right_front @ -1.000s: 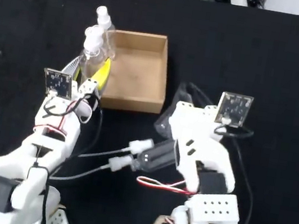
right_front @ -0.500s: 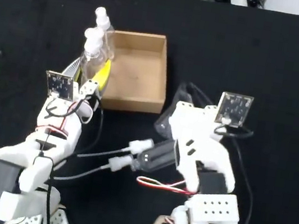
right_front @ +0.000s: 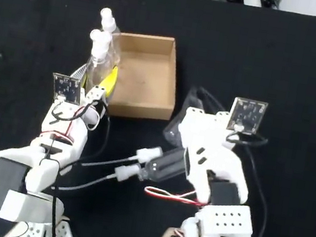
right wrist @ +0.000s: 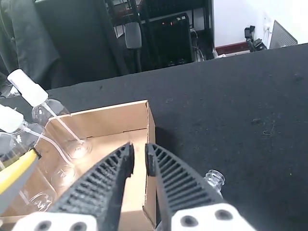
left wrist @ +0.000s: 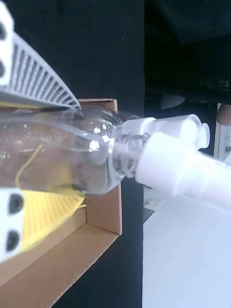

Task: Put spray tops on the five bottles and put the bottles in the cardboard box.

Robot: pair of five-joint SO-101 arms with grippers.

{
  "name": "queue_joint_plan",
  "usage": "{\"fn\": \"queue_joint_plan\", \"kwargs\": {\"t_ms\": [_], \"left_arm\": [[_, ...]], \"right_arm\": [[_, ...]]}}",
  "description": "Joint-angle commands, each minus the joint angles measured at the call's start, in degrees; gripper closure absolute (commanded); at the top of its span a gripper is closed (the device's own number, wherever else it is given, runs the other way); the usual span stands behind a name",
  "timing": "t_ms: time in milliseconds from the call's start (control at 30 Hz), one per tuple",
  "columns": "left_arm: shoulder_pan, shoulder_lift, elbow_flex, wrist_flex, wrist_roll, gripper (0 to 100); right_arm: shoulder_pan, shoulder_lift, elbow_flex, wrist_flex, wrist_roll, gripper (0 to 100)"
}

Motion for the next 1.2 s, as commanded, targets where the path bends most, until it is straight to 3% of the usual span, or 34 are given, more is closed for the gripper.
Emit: {"fn": "queue_joint_plan", "kwargs": {"t_ms": [0, 400, 767, 1167], "left_arm": [[0.5, -0.3, -2.4, -1.6, -0.1, 97], [0.5, 2.9, -3.7, -1.8, -0.1, 97], [0.5, 8.8, -2.7, -11.1, -0.1, 97], [0.4, 9.4, -2.5, -11.0, -0.1, 97]], "right_arm": [[1.1, -0.8, -0.2, -2.2, 0.6, 95.9], [1.3, -0.8, -0.2, -2.2, 0.6, 95.9], [1.3, -0.8, -0.2, -2.2, 0.6, 95.9], [1.4, -0.8, 0.6, -3.8, 0.6, 95.9]]}}
